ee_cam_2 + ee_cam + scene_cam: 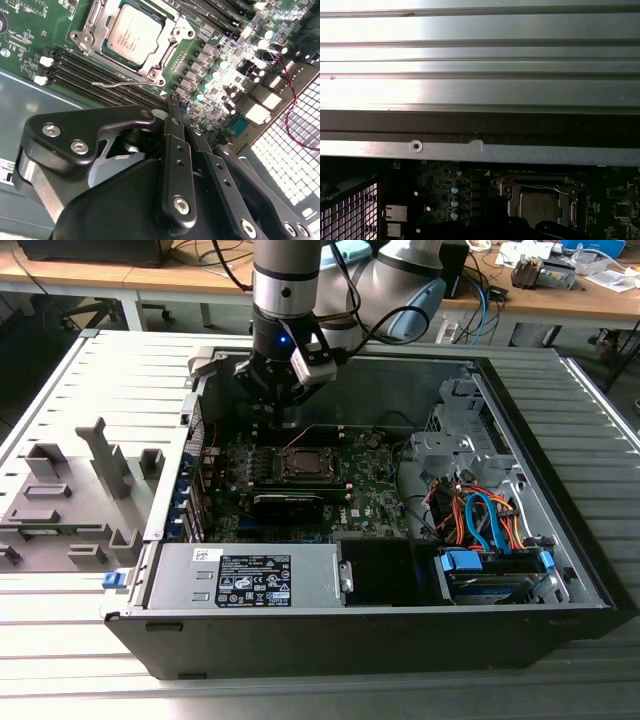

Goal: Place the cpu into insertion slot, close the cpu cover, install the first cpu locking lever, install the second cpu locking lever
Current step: 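Install the first cpu locking lever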

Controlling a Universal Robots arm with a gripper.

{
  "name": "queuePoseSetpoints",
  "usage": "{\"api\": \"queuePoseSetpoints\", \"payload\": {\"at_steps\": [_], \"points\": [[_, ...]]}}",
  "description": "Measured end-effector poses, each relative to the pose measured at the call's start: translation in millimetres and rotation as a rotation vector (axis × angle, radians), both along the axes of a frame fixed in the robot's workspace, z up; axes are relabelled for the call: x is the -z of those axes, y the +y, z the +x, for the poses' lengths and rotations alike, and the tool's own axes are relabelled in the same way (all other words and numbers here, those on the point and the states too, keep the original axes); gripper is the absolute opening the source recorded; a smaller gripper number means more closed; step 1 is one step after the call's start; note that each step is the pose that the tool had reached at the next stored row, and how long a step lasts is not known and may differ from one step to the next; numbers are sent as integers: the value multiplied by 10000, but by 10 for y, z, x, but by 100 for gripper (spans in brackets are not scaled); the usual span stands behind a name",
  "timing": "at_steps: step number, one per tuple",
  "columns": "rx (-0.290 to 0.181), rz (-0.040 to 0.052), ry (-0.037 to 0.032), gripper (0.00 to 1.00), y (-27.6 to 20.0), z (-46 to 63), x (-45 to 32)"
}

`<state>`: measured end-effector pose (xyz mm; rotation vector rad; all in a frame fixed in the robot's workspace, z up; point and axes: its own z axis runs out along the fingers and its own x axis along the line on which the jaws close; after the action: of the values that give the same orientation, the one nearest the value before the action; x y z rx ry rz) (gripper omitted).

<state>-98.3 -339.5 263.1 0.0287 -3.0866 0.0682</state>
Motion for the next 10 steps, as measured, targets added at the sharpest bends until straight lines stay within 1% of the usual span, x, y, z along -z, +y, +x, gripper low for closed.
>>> {"api": "queuePoseSetpoints", "payload": {"at_steps": [5,10], "points": [[0,-4,0,11,0,11,15],[-1,-6,1,11,0,30,45]]}}
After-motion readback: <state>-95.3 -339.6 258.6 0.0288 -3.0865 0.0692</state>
